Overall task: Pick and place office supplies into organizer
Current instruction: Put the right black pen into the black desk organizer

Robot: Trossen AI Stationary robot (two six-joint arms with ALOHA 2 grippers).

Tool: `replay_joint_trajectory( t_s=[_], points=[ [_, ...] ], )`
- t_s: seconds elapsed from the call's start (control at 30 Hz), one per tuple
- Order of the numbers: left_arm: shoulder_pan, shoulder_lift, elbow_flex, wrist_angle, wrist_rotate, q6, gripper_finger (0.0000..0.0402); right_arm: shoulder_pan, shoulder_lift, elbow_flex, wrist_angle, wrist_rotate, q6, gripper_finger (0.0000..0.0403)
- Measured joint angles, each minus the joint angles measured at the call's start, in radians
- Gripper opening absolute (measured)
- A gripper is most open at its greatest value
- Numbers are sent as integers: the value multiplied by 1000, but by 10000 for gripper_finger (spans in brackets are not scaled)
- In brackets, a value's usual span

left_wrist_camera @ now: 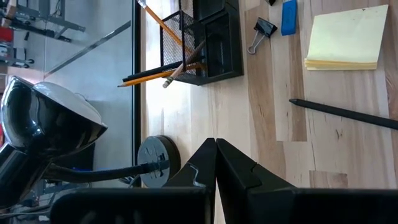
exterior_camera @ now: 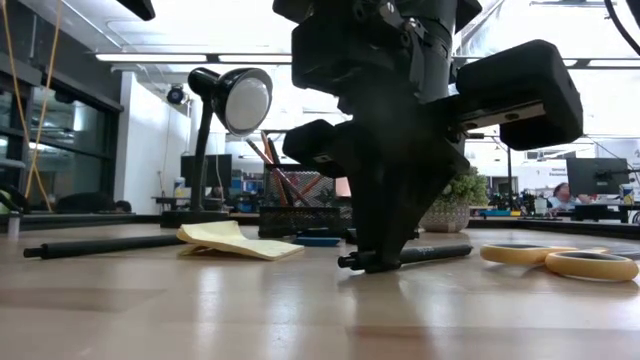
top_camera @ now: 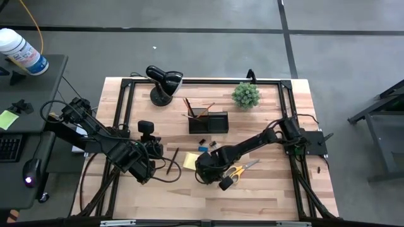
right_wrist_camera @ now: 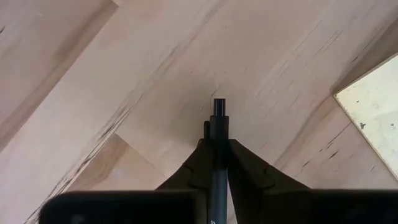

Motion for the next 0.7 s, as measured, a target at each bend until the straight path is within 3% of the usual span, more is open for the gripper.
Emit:
replay_joint_trajectory(
  t_s=[0.7],
  points=[
    [0, 0, 0, -4, -15, 0, 1, -15, 8, 204, -208, 69, 19, 31]
  ],
)
